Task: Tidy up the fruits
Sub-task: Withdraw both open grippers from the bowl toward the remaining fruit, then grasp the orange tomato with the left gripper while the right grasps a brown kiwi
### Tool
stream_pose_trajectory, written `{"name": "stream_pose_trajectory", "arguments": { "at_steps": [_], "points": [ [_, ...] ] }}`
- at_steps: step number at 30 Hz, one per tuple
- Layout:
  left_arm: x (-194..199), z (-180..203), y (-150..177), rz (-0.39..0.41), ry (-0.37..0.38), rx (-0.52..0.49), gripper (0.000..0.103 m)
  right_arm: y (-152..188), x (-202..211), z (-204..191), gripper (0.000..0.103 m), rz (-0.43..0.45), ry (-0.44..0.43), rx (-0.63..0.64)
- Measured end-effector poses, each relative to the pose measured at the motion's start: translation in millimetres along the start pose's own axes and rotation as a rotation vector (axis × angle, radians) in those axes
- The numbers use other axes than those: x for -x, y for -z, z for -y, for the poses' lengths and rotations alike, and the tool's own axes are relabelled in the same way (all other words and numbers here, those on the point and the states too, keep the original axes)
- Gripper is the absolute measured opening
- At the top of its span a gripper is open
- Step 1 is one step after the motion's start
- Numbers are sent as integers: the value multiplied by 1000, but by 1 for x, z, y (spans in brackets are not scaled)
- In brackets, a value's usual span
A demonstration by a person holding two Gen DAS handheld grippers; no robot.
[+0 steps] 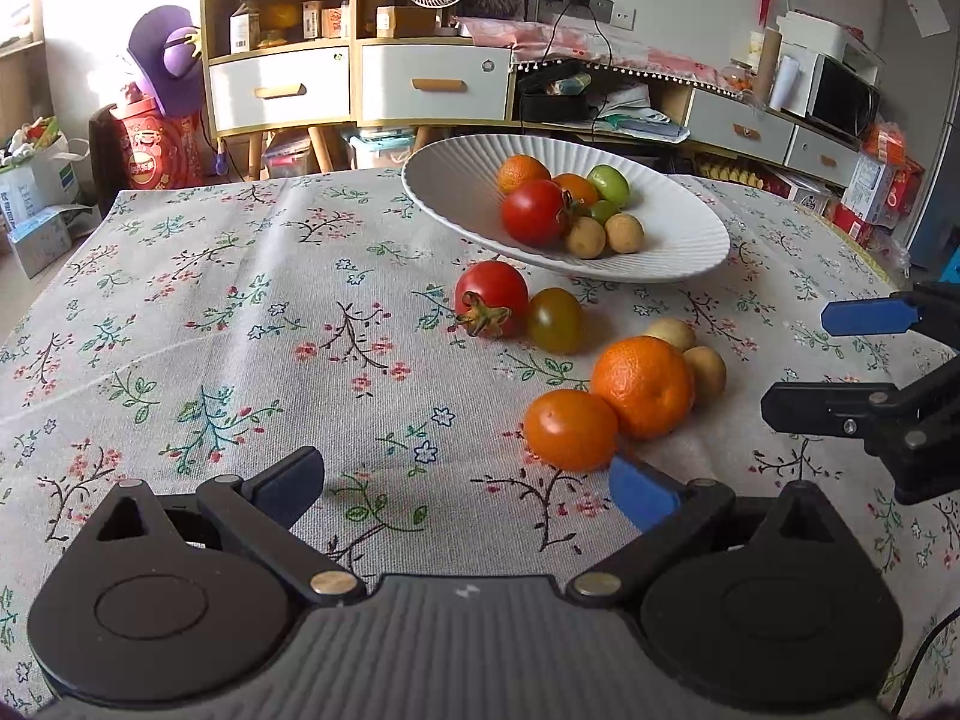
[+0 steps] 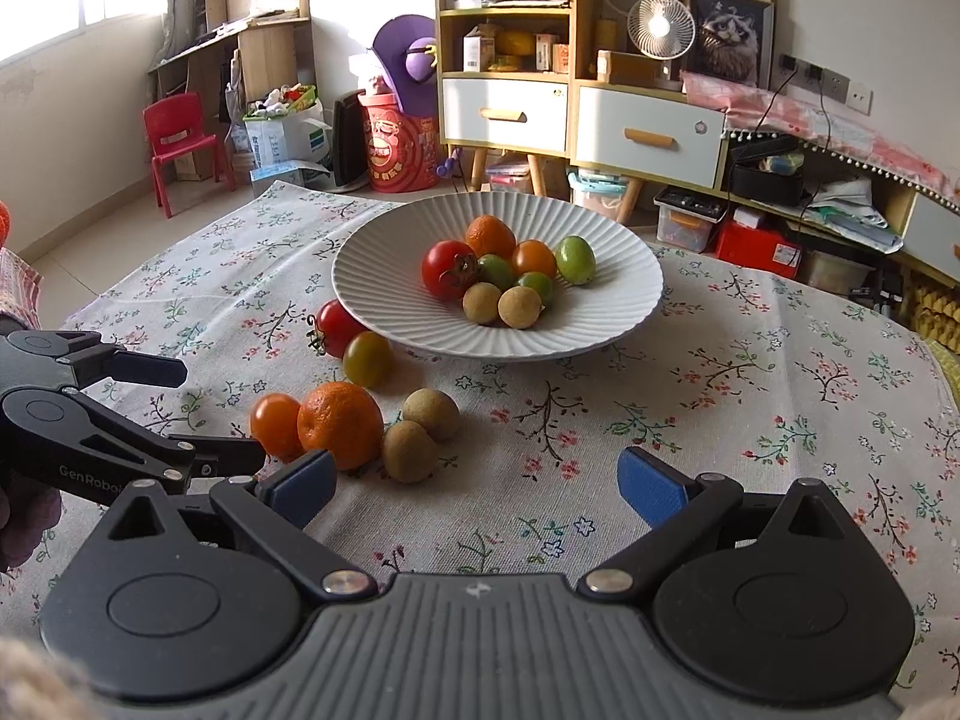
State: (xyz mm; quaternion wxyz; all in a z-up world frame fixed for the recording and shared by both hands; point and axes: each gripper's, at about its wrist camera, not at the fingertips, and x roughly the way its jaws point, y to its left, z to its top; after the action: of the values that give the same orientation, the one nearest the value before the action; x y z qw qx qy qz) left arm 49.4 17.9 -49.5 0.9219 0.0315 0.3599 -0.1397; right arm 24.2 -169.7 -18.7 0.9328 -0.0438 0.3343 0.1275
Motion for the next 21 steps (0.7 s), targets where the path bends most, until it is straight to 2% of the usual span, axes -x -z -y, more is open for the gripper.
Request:
{"name": "stream_pose_trajectory", "arguments": {
  "at_steps": [13, 21],
  "points": [
    [-5, 11, 6, 20, 9, -66, 97, 15, -21, 0, 99, -76, 12, -4],
    [-6, 13, 5, 31, 15, -65, 95, 19, -17, -3, 101, -60, 14, 5]
  ]
}}
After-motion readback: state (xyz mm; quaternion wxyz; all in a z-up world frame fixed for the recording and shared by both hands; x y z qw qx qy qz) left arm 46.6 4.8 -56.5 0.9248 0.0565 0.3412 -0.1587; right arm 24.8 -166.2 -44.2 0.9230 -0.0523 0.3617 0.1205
